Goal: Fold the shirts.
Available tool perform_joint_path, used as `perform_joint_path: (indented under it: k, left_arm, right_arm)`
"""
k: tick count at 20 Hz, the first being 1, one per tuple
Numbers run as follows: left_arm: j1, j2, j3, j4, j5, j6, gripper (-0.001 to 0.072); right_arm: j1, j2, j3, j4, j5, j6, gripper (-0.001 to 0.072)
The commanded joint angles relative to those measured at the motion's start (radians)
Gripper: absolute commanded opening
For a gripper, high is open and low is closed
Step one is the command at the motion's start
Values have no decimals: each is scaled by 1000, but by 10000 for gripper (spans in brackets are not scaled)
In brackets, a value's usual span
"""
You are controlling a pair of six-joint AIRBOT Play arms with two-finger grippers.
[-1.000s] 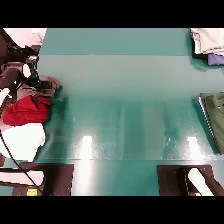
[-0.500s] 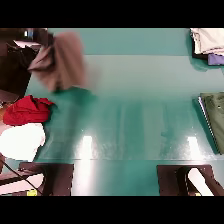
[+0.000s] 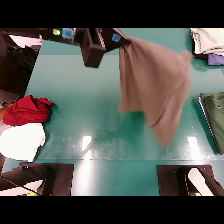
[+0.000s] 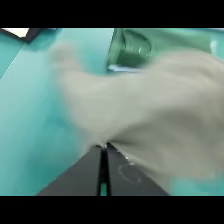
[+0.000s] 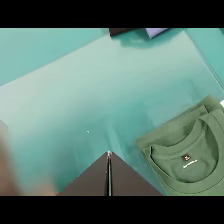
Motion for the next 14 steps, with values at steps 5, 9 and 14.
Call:
perform_joint_path:
  k: [5, 9, 14]
  left_arm:
    - [78, 0, -359, 324, 96, -214, 24]
    - [251, 0, -558, 323, 87, -311, 657]
    - [476, -2, -605, 282, 74, -337, 656]
  right_arm:
    - [1, 0, 14, -1, 11, 0, 25]
    - [1, 0, 14, -1, 13, 0, 24]
    - [1, 0, 14, -1, 35, 0, 24]
